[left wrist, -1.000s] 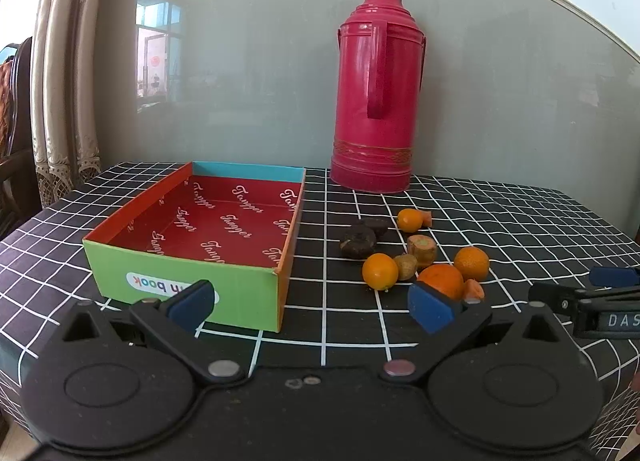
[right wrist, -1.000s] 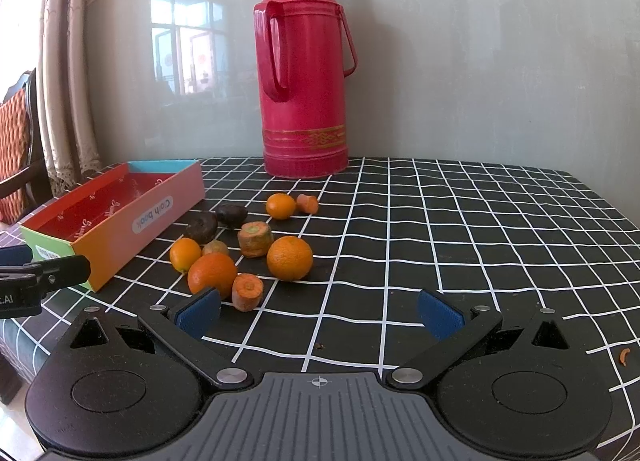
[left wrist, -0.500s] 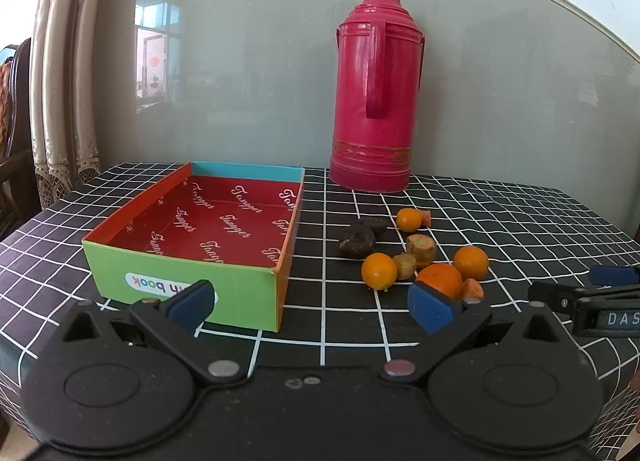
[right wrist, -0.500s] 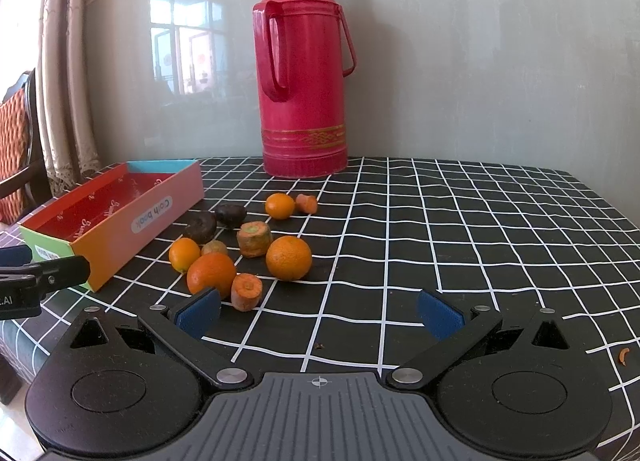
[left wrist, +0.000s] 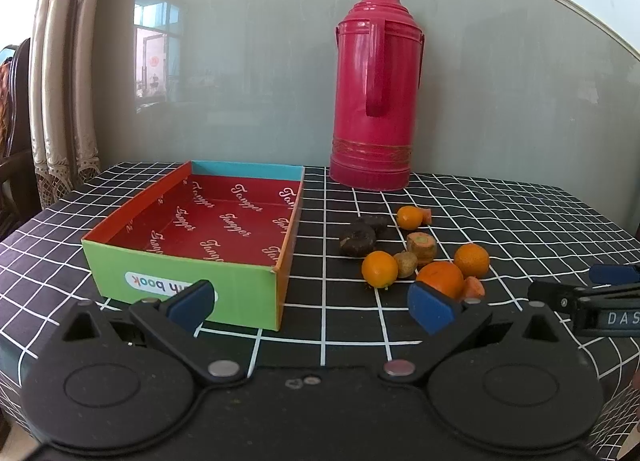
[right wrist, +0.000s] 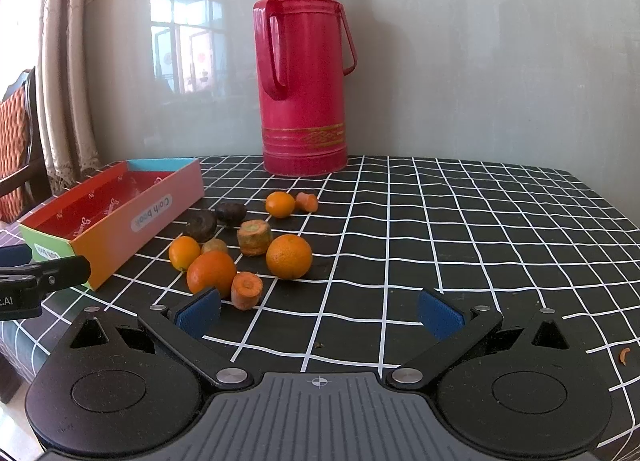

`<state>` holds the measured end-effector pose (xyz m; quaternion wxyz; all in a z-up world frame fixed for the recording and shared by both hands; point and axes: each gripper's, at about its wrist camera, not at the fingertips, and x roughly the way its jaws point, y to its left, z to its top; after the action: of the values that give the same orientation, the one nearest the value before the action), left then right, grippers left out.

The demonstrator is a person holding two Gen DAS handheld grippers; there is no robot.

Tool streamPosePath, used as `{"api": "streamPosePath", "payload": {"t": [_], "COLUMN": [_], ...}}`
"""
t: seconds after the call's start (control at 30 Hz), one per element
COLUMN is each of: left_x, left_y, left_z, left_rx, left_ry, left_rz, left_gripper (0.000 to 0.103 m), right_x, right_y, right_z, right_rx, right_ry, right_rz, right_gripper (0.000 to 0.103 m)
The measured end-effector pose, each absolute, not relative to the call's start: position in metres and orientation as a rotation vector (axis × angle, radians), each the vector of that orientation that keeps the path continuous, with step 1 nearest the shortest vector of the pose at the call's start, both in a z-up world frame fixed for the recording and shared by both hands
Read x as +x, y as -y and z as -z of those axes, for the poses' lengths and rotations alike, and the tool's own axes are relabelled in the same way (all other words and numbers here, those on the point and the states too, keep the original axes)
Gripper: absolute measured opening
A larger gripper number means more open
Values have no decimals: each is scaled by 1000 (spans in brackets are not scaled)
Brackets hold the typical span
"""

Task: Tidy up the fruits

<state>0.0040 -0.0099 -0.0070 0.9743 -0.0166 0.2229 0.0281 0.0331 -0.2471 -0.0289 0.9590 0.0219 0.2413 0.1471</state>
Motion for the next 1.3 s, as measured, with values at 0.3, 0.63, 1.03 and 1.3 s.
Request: {"api": "streamPosePath", "payload": {"t": [0.3, 0.63, 1.03, 1.3], "left_x": [5, 17, 71, 97], "left_y": [11, 38, 85, 97], "left_z": [5, 12, 34, 37], "left_rx": [-38, -59, 26, 50], "left_ry": [-452, -457, -572, -563], "left_rz": [-65, 30, 66, 97], "left_gripper": [97, 97, 53, 49], "right_x": [32, 38, 66, 93], "right_y": [246, 263, 293, 289], "right_z": [29, 27, 40, 40], "right_rx": [35, 14, 44, 70], "right_ry": [-478, -503, -567, -590], "right_rz": [-276, -232, -172, -176], "right_gripper": [103, 103, 103, 103]}}
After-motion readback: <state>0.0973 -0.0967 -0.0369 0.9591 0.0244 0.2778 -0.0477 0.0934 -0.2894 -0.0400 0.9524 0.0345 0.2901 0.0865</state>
